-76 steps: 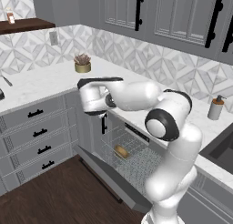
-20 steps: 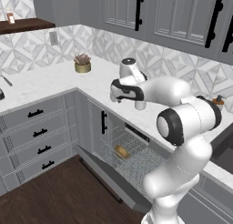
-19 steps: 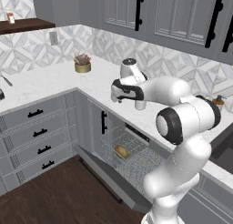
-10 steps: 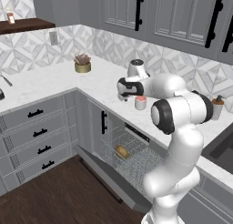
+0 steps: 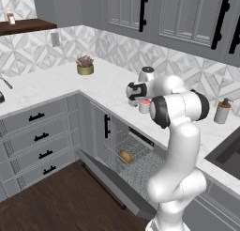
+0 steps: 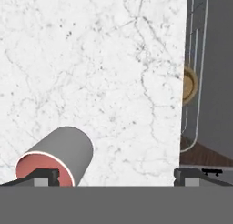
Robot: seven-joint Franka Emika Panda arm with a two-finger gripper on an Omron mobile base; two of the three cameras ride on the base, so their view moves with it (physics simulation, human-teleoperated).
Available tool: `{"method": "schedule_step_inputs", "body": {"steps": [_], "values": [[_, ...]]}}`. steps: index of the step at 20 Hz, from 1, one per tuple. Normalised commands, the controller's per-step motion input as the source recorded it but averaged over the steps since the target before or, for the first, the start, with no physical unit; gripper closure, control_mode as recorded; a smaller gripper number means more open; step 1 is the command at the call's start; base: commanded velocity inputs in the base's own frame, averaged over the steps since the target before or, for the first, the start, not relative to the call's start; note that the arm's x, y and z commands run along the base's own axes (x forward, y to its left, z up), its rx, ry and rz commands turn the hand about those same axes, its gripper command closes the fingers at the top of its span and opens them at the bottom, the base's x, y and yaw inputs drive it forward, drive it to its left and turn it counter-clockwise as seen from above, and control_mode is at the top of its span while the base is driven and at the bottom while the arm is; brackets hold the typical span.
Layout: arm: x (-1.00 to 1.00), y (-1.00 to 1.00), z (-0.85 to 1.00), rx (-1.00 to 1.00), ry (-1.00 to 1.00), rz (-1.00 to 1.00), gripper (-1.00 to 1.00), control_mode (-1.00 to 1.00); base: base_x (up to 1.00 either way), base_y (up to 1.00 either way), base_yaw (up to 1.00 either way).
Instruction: Pick up the cup and bowl from the counter, place them in the dishwasher, and close the dishwasher door.
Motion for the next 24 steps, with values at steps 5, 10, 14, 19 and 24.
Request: {"method": "schedule_step_inputs", "body": {"steps": [5,10,14,19,24], "values": [[0.51,-0.3,-0.27,0.0,0.03,0.06,-1.0,-1.0,0.0,0.0,0.0],[0.47,-0.17,-0.17,0.0,0.01,0.04,-1.0,-1.0,0.0,0.0,0.0],[0.38,-0.15,-0.2,0.0,0.0,0.03,-1.0,-1.0,0.0,0.0,0.0],[0.07,-0.2,-0.26,0.0,0.0,0.0,-1.0,-1.0,0.0,0.0,0.0],[0.02,-0.02,-0.35,0.0,0.05,0.0,-1.0,-1.0,0.0,0.0,0.0]]}}
